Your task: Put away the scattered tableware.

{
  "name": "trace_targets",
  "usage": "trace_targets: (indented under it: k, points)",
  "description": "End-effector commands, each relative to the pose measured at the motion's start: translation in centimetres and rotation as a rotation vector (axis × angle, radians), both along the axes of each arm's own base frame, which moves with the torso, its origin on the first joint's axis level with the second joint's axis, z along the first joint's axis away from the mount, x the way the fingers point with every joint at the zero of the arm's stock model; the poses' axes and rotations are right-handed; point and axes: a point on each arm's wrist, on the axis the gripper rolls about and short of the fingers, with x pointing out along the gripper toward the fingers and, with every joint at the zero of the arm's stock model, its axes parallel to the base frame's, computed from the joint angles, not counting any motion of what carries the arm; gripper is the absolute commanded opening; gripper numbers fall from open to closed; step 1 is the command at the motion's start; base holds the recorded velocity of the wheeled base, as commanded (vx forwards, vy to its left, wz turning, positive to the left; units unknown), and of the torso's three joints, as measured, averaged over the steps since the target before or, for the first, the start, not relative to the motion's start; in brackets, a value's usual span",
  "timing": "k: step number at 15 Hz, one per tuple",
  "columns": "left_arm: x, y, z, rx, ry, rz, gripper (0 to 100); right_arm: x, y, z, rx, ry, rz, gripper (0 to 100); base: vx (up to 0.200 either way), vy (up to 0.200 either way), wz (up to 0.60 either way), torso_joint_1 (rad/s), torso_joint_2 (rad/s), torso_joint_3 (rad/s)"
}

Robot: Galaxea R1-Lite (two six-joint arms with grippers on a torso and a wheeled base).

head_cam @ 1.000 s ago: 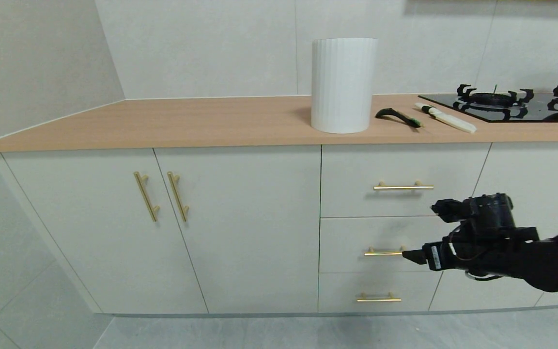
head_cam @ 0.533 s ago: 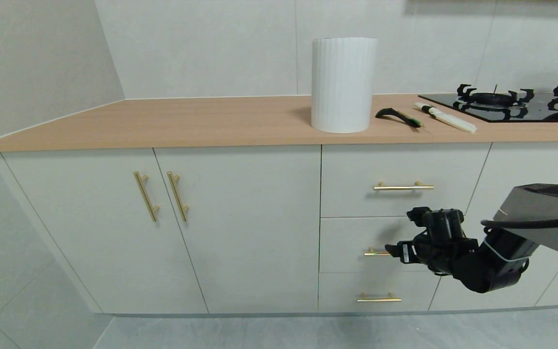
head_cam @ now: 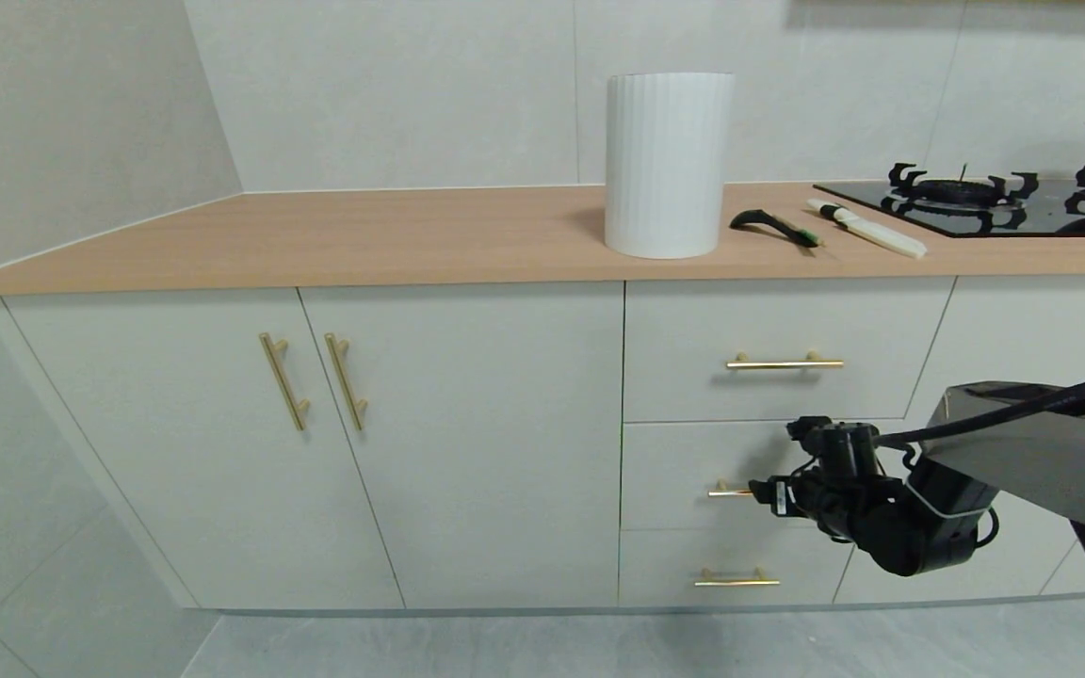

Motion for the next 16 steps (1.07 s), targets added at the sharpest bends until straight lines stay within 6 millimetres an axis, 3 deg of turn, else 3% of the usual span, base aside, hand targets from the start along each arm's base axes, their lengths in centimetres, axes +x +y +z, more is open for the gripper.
trace_targets:
  k: [1,9,16]
  points:
    - [0.0,0.0,0.0,0.0,0.002,0.001,100,0.7,0.1,-1.0,-0.003,-0.004,-0.016,100,0.0,0.0,0.0,0.0,0.0,0.0]
    - [0.0,0.0,0.0,0.0,0.002,0.001,100,0.4,0.0,-2.4,-0.025,0.03,-0.032,100,0.0,0.0,0.0,0.0,0.0,0.0]
    - [0.0,0.0,0.0,0.0,0.002,0.001,100,0.3,0.0,-2.4,-0.026,0.034,-0.032,100,0.0,0.0,0.0,0.0,0.0,0.0]
